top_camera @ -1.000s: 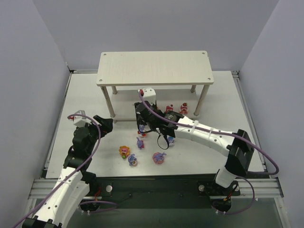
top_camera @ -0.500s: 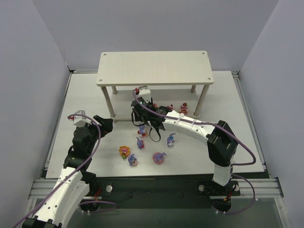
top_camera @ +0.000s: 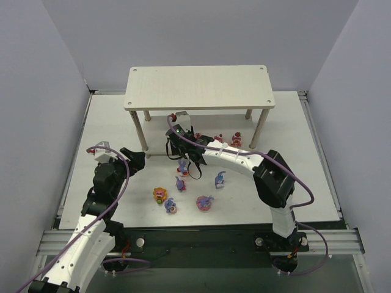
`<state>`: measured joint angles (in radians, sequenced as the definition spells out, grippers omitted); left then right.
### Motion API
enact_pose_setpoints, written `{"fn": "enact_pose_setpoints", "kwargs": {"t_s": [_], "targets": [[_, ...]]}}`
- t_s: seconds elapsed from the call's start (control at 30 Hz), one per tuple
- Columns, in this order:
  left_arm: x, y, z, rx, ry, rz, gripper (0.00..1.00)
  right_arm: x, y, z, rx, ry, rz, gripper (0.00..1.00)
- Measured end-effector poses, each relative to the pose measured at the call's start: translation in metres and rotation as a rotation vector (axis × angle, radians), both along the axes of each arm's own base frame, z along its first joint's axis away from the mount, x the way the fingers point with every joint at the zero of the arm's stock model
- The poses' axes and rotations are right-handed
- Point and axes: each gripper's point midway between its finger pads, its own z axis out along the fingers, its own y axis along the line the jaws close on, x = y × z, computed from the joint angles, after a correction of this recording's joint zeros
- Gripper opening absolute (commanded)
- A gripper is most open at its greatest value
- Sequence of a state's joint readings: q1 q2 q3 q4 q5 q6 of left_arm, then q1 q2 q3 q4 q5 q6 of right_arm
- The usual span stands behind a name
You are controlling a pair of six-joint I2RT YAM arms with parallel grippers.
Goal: Place and organize the plastic toys onto the shelf
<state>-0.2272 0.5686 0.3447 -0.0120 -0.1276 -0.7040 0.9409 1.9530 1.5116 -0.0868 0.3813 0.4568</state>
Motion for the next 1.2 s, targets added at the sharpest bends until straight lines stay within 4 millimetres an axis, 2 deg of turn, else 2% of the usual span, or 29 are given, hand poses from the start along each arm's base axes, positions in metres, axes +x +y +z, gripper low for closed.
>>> {"fn": "enact_pose_setpoints", "kwargs": {"t_s": [0.4, 0.8, 1.2], "targets": [[-0.001, 0.0, -0.001, 0.002, 0.007, 0.0, 0.95, 0.008, 0.004, -0.01, 0.004, -0.001, -0.026, 0.01], [-0.003, 0.001, -0.004, 0.004, 0.017, 0.003, 0.95, 0.02, 0.003, -0.01, 0.016, -0.009, -0.072, 0.08], [-0.004, 0.001, -0.003, 0.004, 0.015, 0.003, 0.95, 0.017, 0.0, -0.01, 0.004, 0.012, -0.084, 0.17]]}}
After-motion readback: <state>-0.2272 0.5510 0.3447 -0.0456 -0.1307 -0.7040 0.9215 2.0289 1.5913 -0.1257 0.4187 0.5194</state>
